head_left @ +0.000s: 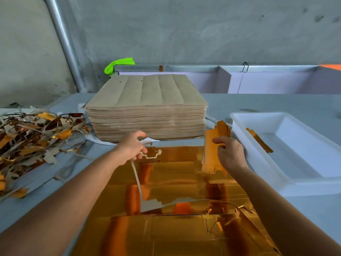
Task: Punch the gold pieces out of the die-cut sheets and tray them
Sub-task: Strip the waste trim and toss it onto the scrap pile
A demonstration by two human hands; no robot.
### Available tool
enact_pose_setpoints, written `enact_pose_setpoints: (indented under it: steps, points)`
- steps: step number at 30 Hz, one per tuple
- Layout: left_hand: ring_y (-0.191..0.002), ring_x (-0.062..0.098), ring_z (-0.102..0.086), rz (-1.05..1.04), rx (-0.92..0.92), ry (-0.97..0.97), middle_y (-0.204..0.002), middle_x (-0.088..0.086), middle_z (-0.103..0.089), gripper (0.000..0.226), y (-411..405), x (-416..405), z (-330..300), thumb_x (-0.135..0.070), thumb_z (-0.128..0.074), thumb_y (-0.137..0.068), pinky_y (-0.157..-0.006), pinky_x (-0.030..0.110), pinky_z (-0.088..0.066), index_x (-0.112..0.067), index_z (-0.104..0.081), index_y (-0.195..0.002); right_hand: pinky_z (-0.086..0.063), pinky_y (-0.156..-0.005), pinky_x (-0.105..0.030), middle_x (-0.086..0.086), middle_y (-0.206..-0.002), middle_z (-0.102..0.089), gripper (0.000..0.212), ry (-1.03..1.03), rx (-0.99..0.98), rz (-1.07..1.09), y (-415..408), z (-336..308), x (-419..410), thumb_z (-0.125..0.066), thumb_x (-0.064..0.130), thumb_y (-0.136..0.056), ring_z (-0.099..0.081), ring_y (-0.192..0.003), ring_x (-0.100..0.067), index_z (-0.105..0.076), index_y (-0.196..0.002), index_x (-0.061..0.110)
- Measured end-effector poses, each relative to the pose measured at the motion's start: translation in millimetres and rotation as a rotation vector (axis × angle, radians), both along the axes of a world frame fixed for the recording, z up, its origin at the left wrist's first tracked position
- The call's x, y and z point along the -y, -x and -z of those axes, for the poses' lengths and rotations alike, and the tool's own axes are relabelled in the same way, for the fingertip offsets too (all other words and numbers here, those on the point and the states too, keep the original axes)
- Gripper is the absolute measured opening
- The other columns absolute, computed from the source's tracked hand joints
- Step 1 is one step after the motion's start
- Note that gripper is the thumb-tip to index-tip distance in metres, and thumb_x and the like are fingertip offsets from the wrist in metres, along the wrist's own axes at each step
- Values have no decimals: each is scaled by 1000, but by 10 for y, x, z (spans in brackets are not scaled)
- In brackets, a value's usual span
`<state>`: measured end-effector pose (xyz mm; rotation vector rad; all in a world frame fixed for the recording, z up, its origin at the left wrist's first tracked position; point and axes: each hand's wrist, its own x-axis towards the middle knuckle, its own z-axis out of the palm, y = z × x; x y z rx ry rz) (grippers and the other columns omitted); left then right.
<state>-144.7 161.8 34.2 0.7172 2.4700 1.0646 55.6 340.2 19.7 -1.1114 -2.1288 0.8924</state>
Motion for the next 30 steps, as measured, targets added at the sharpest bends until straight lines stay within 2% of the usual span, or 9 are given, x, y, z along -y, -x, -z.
enact_pose_setpoints:
  steps: [2,5,7,9,12,15,18,25,30]
  points:
    - [-71,22,-61,-11,-210,74,-107,13,-66,56,74,86,-61,8,-41,-92,-50,25,-45,-21,-44,-140,-42,-72,-19,-10,-132,-56,39,-11,11,5,-16,13,-9,-42,-4,-95,-56,-107,-21,-61,-124,13]
    - [-91,20,-59,123,-624,403,-131,9,-52,74,62,162,33,9,-41,-89,-58,25,-45,-38,-31,-145,-41,-71,-17,-10,-131,-57,38,-8,-8,18,-29,31,1,-43,-5,-94,-55,-104,-21,-62,-123,12]
    - [-89,13,-52,269,-690,561,-131,8,-43,85,-15,133,178,10,-45,-85,-54,19,-38,-45,-24,-145,-40,-75,-18,-11,-131,-57,38,-4,-19,25,-43,36,17,-43,-6,-94,-55,-106,-22,-62,-123,10]
    - [-111,17,-46,392,-700,613,-145,7,-27,93,-91,66,290,14,-45,-80,-61,19,-40,-47,-19,-146,-40,-75,-20,-10,-130,-58,38,-4,-22,23,-69,39,21,-43,-7,-94,-55,-107,-21,-62,-123,10]
    - [-139,24,-16,539,-757,579,-157,-2,-8,87,-198,-82,362,13,-40,-81,-94,30,-42,-44,-26,-145,-41,-77,-22,-11,-129,-58,38,0,-21,26,-117,36,3,-43,-7,-94,-55,-111,-23,-62,-122,8]
    - [-138,23,-17,620,-686,584,-152,0,-28,40,-302,-260,398,-31,-46,-95,-111,45,-22,-32,-49,-135,-41,-79,-22,-11,-128,-59,38,3,-21,33,-164,48,-15,-42,-8,-93,-55,-112,-24,-63,-122,7]
    - [-136,27,-25,597,-611,614,-140,3,-42,58,-310,-383,427,-58,-55,-85,-110,48,-21,-29,-47,-134,-41,-81,-22,-11,-127,-59,38,17,-33,37,-207,65,-31,-43,-8,-93,-55,-114,-23,-62,-122,6]
    - [-108,18,-41,567,-568,490,-102,-7,-50,51,-295,-406,401,-58,-69,-73,-90,37,-31,-29,-55,-112,-40,-81,-22,-11,-129,-58,38,39,-33,33,-239,93,-32,-42,-7,-94,-53,-117,-25,-62,-122,7]
    - [-101,16,-44,507,-535,391,-98,-8,-51,34,-299,-385,380,-49,-76,-71,-84,33,-33,-33,-54,-92,-43,-84,-25,-10,-129,-58,38,42,-39,22,-243,81,-13,-42,-7,-94,-53,-117,-25,-63,-122,7]
